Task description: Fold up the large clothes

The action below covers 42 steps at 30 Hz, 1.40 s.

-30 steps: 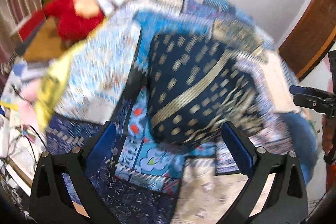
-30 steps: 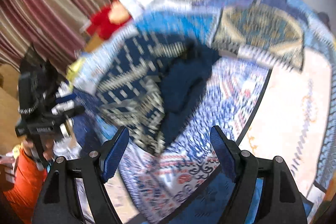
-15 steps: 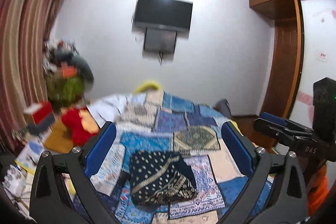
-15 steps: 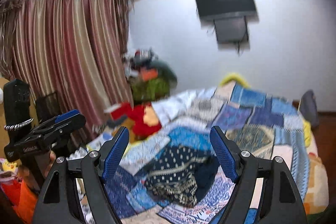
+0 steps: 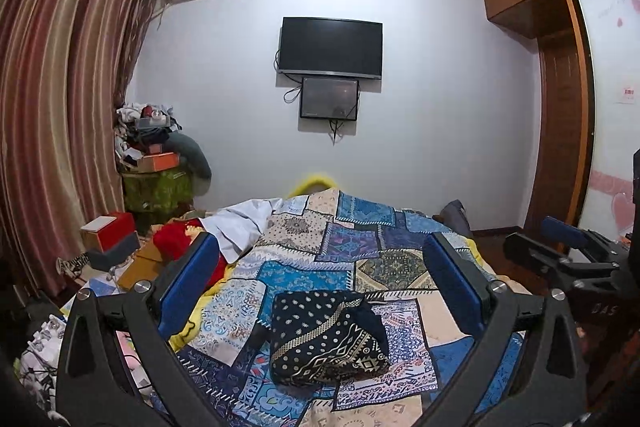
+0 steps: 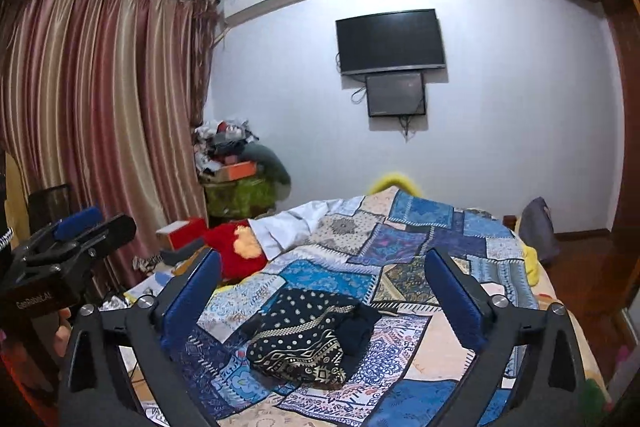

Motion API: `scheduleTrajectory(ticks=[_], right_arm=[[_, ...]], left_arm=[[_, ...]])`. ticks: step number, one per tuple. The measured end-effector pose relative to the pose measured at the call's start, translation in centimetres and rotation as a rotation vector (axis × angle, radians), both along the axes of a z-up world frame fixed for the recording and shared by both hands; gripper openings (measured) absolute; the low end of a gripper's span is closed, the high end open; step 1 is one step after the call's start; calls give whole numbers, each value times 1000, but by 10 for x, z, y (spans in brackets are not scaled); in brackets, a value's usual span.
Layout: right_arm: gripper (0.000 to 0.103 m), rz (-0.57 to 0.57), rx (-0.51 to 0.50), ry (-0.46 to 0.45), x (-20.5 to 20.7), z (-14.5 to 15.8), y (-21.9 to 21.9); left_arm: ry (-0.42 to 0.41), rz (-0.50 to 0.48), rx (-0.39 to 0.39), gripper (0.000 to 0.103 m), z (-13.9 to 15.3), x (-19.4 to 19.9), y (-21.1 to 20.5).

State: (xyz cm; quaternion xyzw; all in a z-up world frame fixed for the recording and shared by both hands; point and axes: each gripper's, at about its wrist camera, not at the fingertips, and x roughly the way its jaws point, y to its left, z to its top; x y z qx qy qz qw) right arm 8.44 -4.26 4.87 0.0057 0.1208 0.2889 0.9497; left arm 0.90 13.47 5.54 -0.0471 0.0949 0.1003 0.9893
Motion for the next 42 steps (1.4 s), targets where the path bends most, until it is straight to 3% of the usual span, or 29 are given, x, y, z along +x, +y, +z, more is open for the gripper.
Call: scheduleTrajectory(ticks=[42], right_arm=[[103, -38, 5, 4, -2, -4, -4]], left_arm=[[24, -20, -9, 103, -12, 3, 8]])
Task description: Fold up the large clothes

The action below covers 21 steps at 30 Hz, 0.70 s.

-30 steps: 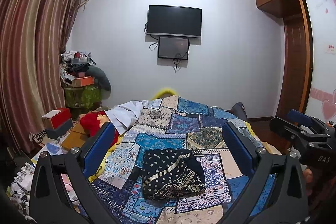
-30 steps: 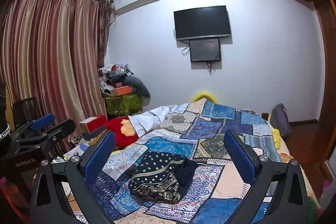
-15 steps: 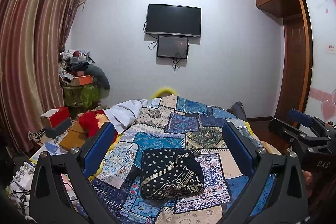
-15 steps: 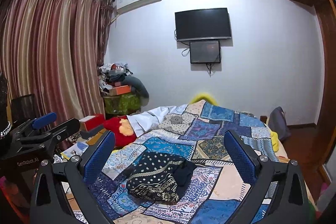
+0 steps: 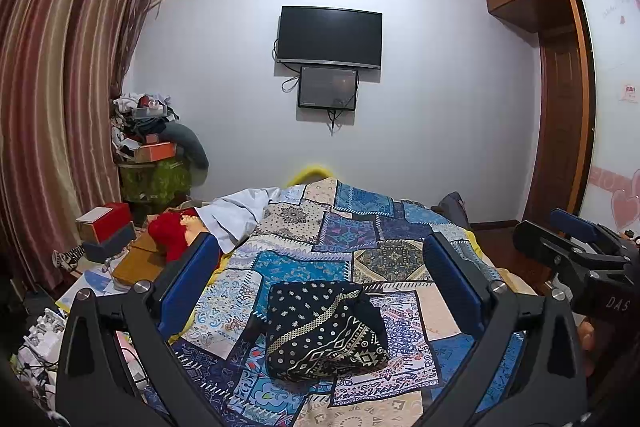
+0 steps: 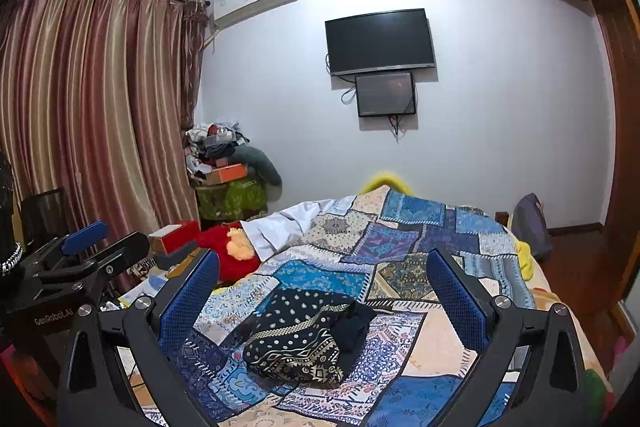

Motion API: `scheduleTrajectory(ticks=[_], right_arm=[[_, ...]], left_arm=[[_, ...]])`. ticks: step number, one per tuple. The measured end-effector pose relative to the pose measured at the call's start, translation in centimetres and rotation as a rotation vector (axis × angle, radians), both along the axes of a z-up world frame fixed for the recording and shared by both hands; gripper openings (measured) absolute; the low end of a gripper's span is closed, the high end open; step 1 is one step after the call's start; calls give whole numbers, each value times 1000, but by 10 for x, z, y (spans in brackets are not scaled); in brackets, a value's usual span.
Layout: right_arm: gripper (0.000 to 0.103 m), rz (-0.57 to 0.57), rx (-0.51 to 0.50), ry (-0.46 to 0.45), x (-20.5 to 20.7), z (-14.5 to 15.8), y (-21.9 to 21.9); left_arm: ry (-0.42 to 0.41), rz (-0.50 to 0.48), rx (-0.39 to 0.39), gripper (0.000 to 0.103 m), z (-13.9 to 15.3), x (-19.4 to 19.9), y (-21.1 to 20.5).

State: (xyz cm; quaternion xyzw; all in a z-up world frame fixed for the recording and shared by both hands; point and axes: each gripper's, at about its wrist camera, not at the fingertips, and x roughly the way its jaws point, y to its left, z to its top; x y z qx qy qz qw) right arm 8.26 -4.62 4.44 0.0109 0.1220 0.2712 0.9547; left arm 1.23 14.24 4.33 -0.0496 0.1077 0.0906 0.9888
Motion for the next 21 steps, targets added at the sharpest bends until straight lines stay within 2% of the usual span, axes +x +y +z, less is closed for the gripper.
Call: scheduleTrajectory(ticks=[21], right_arm=[[103, -4, 0, -3, 4, 2, -5]], left_arm=[[10, -49, 16, 103, -2, 3, 10]])
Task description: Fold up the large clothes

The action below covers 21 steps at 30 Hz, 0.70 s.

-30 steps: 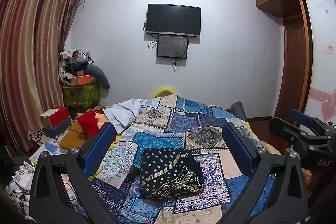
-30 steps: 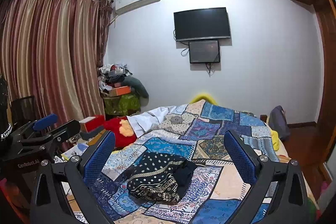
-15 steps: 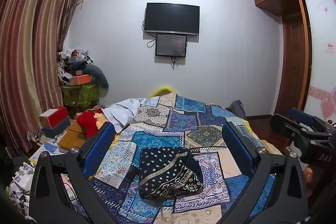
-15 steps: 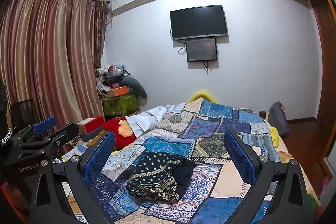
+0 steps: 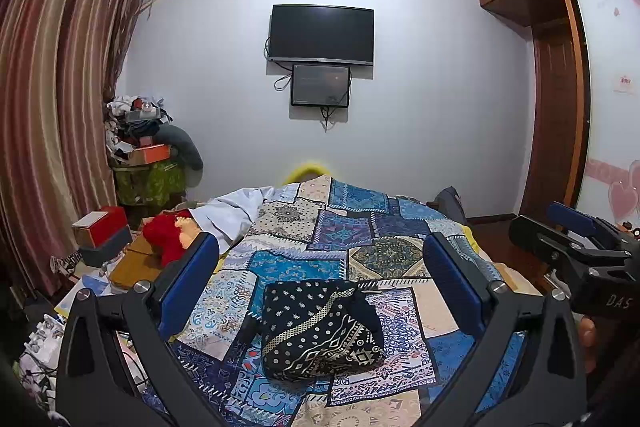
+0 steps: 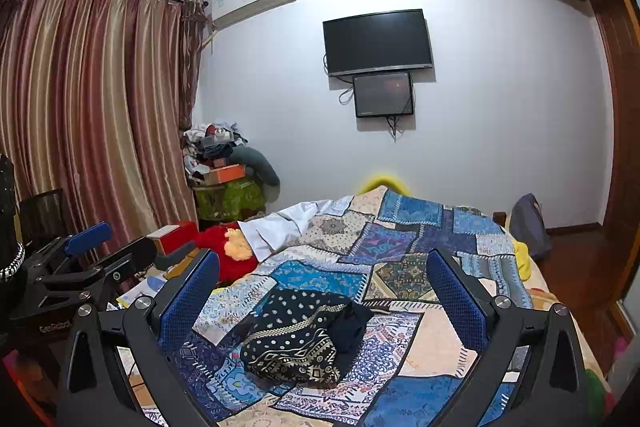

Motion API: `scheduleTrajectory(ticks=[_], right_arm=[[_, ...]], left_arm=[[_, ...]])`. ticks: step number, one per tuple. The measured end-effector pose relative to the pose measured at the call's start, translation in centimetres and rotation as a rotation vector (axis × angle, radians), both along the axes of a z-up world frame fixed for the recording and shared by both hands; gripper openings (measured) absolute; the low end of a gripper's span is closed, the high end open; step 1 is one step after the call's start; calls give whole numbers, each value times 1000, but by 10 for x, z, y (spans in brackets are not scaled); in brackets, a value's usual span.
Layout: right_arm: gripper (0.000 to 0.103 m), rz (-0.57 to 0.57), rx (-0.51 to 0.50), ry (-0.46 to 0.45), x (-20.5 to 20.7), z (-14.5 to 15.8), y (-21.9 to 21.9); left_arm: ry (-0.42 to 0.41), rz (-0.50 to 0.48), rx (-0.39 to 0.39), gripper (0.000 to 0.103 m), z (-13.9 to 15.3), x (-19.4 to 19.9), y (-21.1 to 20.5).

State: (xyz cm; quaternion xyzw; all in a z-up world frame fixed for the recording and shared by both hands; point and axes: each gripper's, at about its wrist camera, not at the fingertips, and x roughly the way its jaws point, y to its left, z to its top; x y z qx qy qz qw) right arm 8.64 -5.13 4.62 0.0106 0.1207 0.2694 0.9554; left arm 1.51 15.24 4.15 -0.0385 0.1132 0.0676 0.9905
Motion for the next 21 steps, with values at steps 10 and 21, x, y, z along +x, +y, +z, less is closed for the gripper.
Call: scheduleTrajectory(ticks=[10, 21], right_arm=[[103, 2, 1, 0, 1, 0, -3], [103, -10, 6, 3, -2, -2, -1]], left_arm=[[10, -38, -5, 103, 1, 4, 2], [2, -52, 3, 103, 2, 2, 1]])
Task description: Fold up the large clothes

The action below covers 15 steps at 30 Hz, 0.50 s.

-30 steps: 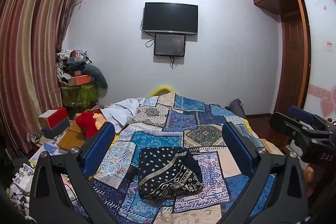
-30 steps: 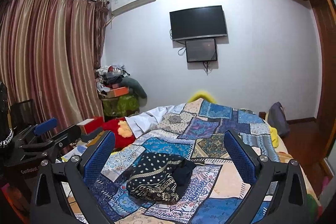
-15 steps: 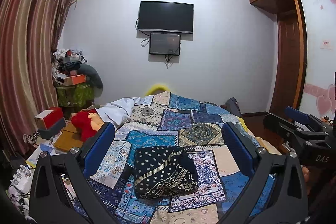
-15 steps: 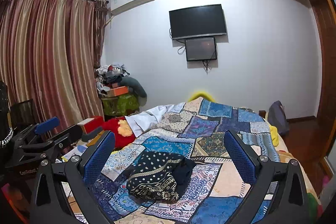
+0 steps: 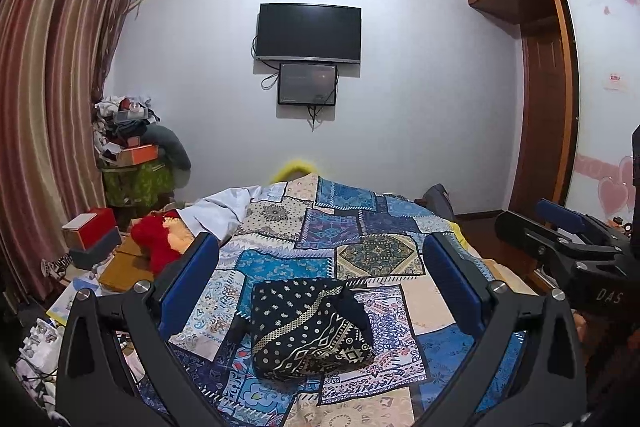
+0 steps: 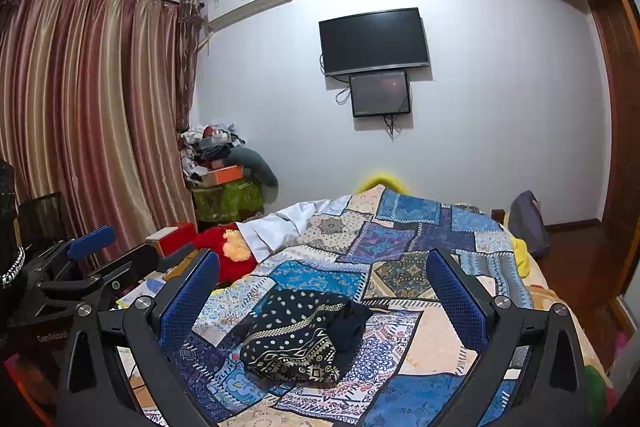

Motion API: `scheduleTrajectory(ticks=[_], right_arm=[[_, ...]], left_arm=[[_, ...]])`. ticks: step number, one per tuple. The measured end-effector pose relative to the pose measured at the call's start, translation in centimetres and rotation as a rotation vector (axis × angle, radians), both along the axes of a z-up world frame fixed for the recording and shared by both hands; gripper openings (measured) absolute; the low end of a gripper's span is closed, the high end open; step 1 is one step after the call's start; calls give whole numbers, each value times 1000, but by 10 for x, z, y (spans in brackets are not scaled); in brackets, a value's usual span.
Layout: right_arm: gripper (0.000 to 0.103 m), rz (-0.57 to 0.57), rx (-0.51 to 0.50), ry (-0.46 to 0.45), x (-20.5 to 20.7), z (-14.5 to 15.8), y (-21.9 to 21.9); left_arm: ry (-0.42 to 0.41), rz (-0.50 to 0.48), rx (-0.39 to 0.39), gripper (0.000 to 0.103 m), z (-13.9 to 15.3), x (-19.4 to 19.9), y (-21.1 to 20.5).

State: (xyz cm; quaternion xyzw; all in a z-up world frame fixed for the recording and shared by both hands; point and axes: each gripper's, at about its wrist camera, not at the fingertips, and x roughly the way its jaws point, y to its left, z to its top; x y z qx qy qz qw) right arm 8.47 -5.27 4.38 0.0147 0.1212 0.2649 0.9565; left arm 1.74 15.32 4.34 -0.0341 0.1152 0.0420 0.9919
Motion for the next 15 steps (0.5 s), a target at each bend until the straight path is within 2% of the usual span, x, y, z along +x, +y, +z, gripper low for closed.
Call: scheduleTrajectory(ticks=[15], right_arm=[[103, -4, 1, 9, 0, -1, 5]], left_arm=[[-2, -1, -20, 103, 0, 0, 5]])
